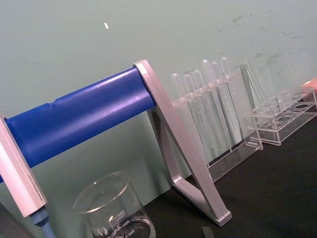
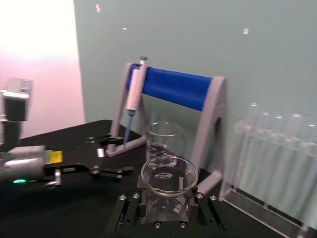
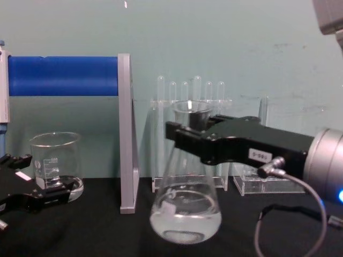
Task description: Grasp the erlenmeyer flask with one hand, shake it three times, then place it back.
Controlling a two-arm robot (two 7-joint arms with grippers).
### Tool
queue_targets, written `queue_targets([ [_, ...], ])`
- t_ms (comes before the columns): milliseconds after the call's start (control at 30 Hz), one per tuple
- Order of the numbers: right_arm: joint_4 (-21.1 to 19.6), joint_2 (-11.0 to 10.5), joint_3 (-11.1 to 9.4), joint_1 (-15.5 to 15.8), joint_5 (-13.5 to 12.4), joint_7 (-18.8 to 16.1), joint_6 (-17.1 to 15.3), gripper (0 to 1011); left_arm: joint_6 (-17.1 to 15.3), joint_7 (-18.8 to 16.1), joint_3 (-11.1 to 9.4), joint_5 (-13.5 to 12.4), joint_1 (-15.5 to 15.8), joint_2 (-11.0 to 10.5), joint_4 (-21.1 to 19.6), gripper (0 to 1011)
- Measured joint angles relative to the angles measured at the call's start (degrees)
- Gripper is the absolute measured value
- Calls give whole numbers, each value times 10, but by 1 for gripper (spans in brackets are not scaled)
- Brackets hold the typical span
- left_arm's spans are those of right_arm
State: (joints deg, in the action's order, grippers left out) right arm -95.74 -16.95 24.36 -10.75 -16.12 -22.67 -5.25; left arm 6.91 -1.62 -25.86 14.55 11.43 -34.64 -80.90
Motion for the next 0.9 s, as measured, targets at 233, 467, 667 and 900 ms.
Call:
queue_targets([
  [233, -5, -7, 23, -3, -6, -12, -1, 456, 0, 0, 0, 0, 0, 0, 0, 1001],
  [467, -8, -13, 36, -4, -11, -17, -1, 456, 0, 0, 0, 0, 0, 0, 0, 1001],
  [667, -6, -16, 28, -5, -15, -3, 0, 456, 0, 0, 0, 0, 0, 0, 0, 1001],
  [900, -2, -21, 7, -4, -18, 14, 3, 456, 0, 0, 0, 0, 0, 0, 0, 1001],
])
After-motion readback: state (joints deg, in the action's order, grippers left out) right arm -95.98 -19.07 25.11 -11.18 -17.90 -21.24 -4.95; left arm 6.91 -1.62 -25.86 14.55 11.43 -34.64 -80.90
